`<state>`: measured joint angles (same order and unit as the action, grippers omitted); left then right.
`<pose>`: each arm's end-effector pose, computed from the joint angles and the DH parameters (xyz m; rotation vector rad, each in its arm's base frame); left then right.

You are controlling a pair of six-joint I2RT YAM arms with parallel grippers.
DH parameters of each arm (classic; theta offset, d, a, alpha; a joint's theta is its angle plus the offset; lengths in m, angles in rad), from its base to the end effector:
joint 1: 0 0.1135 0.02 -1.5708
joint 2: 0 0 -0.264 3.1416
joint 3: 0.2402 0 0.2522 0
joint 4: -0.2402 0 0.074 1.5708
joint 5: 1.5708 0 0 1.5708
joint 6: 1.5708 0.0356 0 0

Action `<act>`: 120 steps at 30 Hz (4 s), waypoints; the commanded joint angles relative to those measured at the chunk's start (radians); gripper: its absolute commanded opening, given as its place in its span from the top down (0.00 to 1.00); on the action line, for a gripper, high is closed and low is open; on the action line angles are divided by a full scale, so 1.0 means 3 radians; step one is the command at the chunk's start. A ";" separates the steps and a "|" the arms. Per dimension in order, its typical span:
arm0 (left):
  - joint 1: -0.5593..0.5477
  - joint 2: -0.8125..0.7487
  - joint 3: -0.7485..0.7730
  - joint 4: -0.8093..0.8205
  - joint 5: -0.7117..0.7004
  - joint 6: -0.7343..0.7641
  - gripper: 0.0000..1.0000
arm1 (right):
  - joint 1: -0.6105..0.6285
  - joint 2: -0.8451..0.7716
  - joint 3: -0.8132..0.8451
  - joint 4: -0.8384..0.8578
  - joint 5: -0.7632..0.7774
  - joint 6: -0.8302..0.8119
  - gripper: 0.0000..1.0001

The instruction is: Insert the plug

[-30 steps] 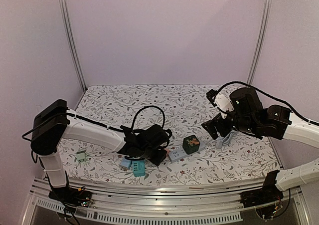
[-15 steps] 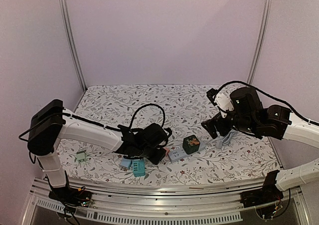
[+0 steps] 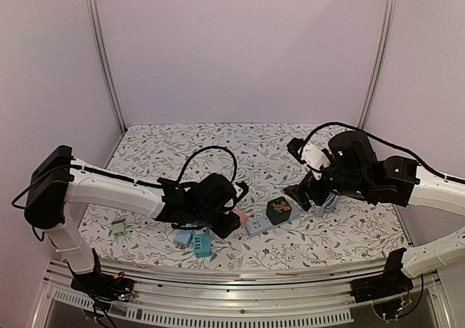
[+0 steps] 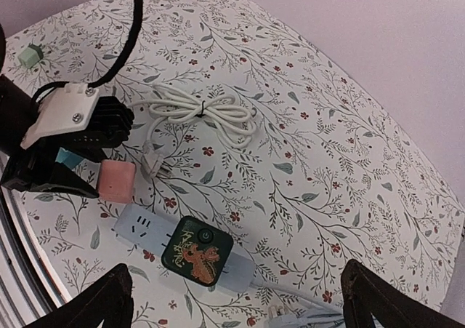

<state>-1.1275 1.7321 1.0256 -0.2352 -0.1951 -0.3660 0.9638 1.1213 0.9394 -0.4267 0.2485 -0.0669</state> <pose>0.1571 -0.3148 0.1726 0.8641 2.3752 -0.3769 0.1476 0.1971 0.3039 -0.9437 1.9524 0.2462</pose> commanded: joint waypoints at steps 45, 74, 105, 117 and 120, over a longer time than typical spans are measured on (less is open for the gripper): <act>0.0211 -0.0551 -0.0180 0.0228 0.1594 -0.0497 0.93 | 0.1066 0.1232 -0.0114 0.0830 0.0425 -0.2858 0.09; 0.0414 -0.0545 -0.0450 0.1009 0.2089 -0.0921 0.95 | 0.1069 0.1358 -0.0048 0.1004 0.0555 -0.2819 0.49; 0.0451 -0.0806 -0.0672 0.0939 0.1618 -0.0875 0.01 | 0.1058 0.1024 -0.0140 0.0731 0.0467 -0.2768 1.00; 0.0487 -0.1387 -0.1024 0.0544 0.0481 -0.0664 0.01 | 0.0864 0.0788 0.0253 -0.0120 0.0100 -0.2504 1.00; 0.0491 -0.1526 -0.1117 0.0471 0.0217 -0.0597 0.01 | 0.0812 0.0801 0.0350 -0.0298 -0.0020 -0.2515 1.00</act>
<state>-0.9962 1.3243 0.7277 -0.0223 0.0284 -0.5919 1.2274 1.3777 0.9962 -0.4065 0.2993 -0.8505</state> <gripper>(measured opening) 0.993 0.272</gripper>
